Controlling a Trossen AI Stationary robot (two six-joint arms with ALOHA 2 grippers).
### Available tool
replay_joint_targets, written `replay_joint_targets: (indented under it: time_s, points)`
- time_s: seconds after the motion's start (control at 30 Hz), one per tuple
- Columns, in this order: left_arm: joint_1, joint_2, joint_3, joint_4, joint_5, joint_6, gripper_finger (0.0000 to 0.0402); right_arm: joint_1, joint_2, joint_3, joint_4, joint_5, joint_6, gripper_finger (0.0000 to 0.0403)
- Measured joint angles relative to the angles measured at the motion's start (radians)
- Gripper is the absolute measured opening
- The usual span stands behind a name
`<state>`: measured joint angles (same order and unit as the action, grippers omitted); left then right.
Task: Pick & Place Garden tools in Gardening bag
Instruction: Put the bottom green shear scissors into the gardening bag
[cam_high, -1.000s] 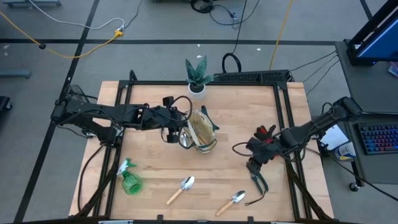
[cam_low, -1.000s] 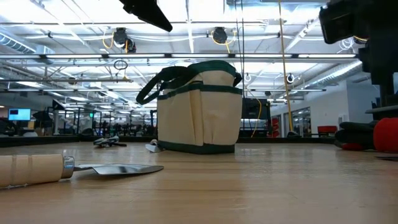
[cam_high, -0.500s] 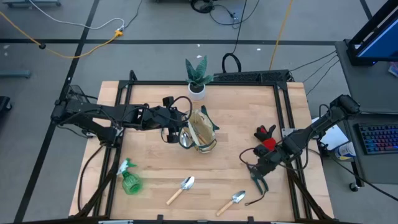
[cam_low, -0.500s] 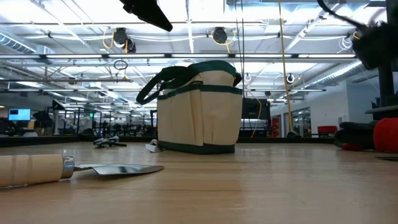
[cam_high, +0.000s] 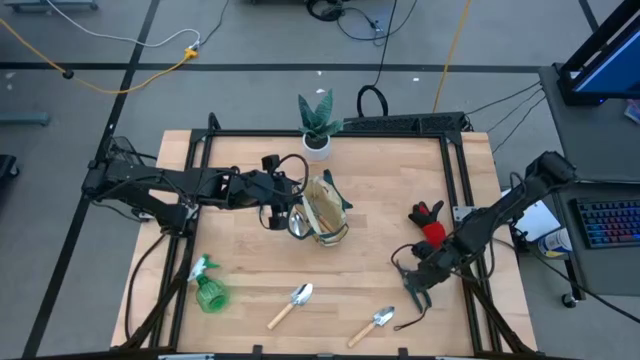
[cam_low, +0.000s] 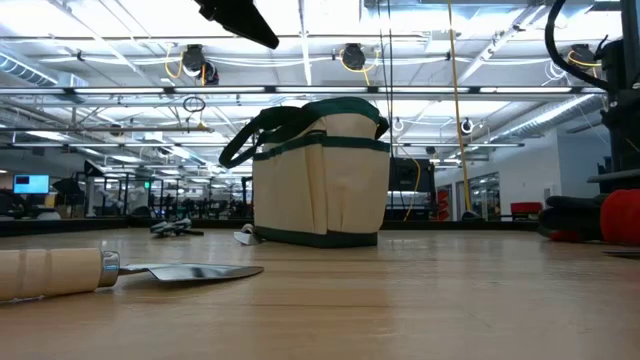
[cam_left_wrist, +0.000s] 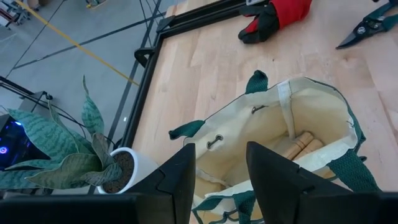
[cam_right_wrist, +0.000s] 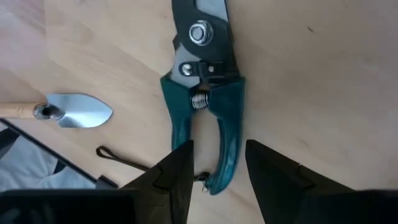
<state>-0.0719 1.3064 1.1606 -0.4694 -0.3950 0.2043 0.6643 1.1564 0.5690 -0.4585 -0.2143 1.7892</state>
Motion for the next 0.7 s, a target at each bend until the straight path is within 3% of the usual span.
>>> replay_joint_targets:
  time_s: [0.23,0.5,0.7]
  points:
    - [0.000,0.000,0.000,0.000,0.000,0.000,0.0150,-0.001,0.105,0.000,0.038,-0.074,-0.040,0.0141]
    - [0.000,0.000,0.000,0.002,0.001,0.002,0.0150,-0.002,0.159,0.002,0.043,-0.057,-0.051,0.0139]
    - [0.000,0.000,0.000,0.003,0.001,0.002,0.0150,-0.001,0.160,0.002,0.036,-0.045,-0.053,0.0106]
